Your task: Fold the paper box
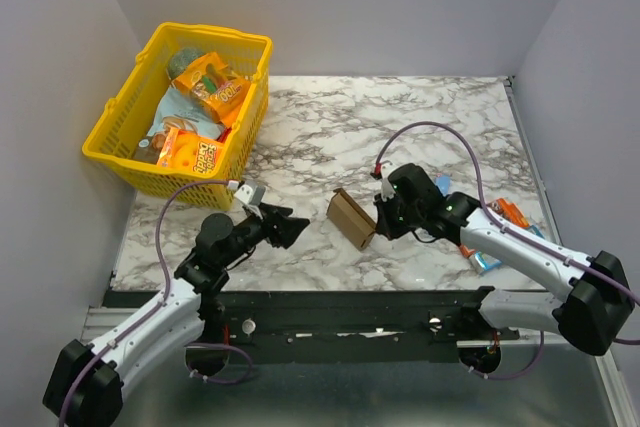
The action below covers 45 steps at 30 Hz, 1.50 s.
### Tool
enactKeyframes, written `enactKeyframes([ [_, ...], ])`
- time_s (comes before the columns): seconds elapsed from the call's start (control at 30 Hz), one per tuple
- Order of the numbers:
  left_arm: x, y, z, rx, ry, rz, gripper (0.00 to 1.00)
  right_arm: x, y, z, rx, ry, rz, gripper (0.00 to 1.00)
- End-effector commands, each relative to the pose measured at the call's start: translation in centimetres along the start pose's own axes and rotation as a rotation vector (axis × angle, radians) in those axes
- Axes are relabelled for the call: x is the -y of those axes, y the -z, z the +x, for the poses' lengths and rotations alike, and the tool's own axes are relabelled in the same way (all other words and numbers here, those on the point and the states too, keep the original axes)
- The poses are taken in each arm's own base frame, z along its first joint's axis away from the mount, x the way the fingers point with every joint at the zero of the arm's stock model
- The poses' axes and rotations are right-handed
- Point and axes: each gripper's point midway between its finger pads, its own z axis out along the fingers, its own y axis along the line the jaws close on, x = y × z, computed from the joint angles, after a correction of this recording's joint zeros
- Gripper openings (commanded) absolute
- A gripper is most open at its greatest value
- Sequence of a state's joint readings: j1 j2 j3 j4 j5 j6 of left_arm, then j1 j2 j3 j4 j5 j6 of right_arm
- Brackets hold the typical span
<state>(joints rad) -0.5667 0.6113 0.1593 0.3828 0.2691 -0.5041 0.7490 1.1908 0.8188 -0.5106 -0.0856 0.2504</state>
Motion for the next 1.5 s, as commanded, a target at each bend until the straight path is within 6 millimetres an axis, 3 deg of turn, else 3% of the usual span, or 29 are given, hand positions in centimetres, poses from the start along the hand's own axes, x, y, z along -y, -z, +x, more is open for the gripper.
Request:
enactKeyframes([
  [0.0,1.0,-1.8,-2.3,-0.008,-0.069,0.035,0.70,1.4,1.0,-0.6,-0.014,0.073,0.083,0.01],
  [0.03,0.7,-2.3,-1.8,-0.039,-0.068,0.031,0.70,1.4,1.1,-0.8,-0.012,0.090,0.082,0.01],
  [0.2,1.6,-4.6,-3.2,-0.055,-0.118,0.087,0.75,1.0,1.5,-1.4,-0.023,0.175,0.047,0.01],
  [0.33,1.7,-6.4,-2.5,-0.117,-0.157,0.137,0.75,-0.1,1.0,-0.6,-0.052,0.277,-0.053,0.01],
  [0.53,0.5,-8.1,-0.9,-0.194,-0.178,0.128,0.70,-0.6,0.7,-0.3,-0.061,0.292,-0.085,0.01],
  [0.87,-1.2,-8.7,0.8,-0.220,-0.166,0.067,0.67,-0.6,0.6,-0.3,-0.063,0.291,-0.090,0.01],
  [1.13,-2.2,-9.5,1.5,-0.220,-0.148,0.009,0.53,-0.6,0.5,-0.2,-0.066,0.294,-0.091,0.01],
  [1.47,-2.8,-10.1,2.5,-0.231,-0.147,-0.044,0.45,-0.8,0.6,-0.3,-0.061,0.296,-0.099,0.01],
])
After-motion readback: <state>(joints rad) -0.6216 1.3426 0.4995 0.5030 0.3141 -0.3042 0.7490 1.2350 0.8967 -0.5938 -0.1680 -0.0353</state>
